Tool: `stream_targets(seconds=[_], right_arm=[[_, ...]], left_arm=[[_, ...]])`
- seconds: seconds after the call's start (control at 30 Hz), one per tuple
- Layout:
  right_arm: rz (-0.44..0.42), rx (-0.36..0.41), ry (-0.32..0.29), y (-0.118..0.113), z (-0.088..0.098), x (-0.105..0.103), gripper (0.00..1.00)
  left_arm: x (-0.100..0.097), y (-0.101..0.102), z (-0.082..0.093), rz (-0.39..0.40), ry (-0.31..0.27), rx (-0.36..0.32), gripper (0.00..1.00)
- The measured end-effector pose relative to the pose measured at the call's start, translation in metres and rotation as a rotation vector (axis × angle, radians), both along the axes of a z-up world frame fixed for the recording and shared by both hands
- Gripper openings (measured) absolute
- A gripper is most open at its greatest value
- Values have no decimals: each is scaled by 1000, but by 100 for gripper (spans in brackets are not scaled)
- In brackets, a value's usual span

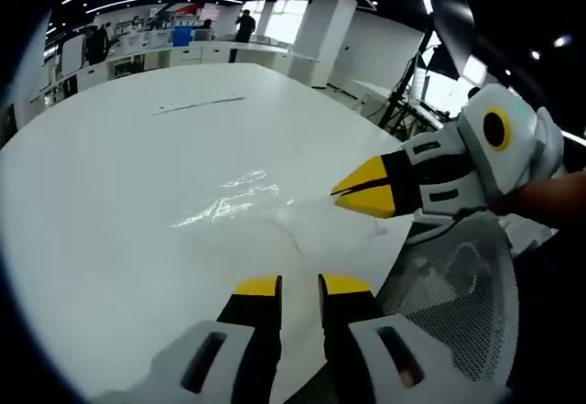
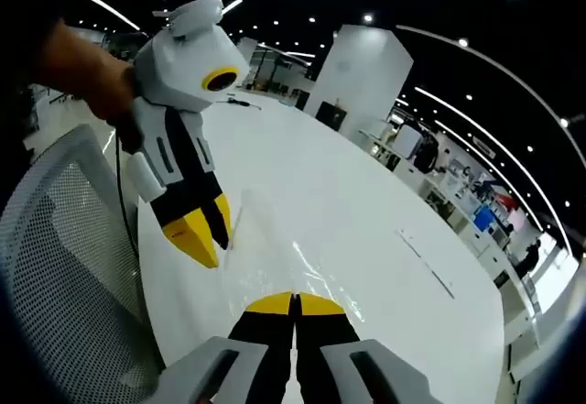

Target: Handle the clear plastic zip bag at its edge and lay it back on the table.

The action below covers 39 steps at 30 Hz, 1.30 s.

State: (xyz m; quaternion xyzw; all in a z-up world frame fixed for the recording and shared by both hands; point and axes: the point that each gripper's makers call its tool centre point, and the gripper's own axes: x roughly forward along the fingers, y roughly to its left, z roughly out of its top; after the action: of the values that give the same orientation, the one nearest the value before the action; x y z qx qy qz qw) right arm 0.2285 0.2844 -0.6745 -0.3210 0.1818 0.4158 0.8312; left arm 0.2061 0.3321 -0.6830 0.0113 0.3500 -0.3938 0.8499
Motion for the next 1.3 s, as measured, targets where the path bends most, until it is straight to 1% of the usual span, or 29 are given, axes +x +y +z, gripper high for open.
stream_targets(seconds=[0.07, 0.1, 0.13, 0.17, 0.23, 0.27, 0.3, 0.37, 0.43, 0.53, 0.67, 0.73, 0.77, 0.8, 0.87, 0.97, 1.13, 1.23, 1.3], right_arm=[[21, -34, -29, 0, -3, 5, 0], [33, -42, -33, 1, -4, 5, 0], [39, -49, -29, 2, -8, 7, 0], [50, -58, -38, 2, -9, 9, 0], [69, -81, -51, 3, -12, 12, 0], [85, -88, -64, 4, -13, 14, 0], [92, -88, -70, 5, -13, 16, 0], [101, -102, -71, 6, -17, 20, 0], [123, -124, -88, 7, -21, 24, 0], [150, -149, -89, 9, -27, 28, 0], [162, -172, -104, 9, -36, 34, 0], [182, -209, -121, 9, -43, 39, 0], [186, -214, -117, 9, -47, 40, 0], [187, -213, -116, 9, -47, 41, 0], [194, -228, -105, 9, -55, 43, 0], [201, -244, -90, 9, -62, 44, 0], [191, -242, -37, 9, -76, 44, 0], [190, -252, -28, 9, -82, 43, 0], [182, -254, -45, 10, -83, 44, 0]], left_arm=[[-4, 4, 3, -18, -13, 0, 29], [-4, 6, 4, -31, -30, 3, 32], [-3, 8, 6, -48, -64, 12, 32], [-3, 12, 11, -62, -120, 34, 33], [-6, 18, 16, -96, -180, 48, 35], [-7, 19, 18, -106, -201, 51, 36], [-8, 21, 22, -122, -239, 54, 38], [-9, 26, 22, -129, -272, 63, 40], [-10, 34, 22, -111, -275, 52, 40], [-12, 38, 25, -72, -282, 18, 43], [-17, 43, 27, -62, -307, 10, 45], [-20, 44, 27, -69, -325, 11, 47], [-23, 43, 28, -75, -334, 14, 48], [-24, 44, 28, -76, -335, 13, 49], [-28, 43, 27, -81, -335, 4, 51], [-31, 45, 25, -77, -338, 9, 52], [-36, 47, 22, -67, -336, 17, 53], [-36, 49, 20, -58, -336, 27, 53], [-36, 50, 20, -55, -336, 24, 54]])
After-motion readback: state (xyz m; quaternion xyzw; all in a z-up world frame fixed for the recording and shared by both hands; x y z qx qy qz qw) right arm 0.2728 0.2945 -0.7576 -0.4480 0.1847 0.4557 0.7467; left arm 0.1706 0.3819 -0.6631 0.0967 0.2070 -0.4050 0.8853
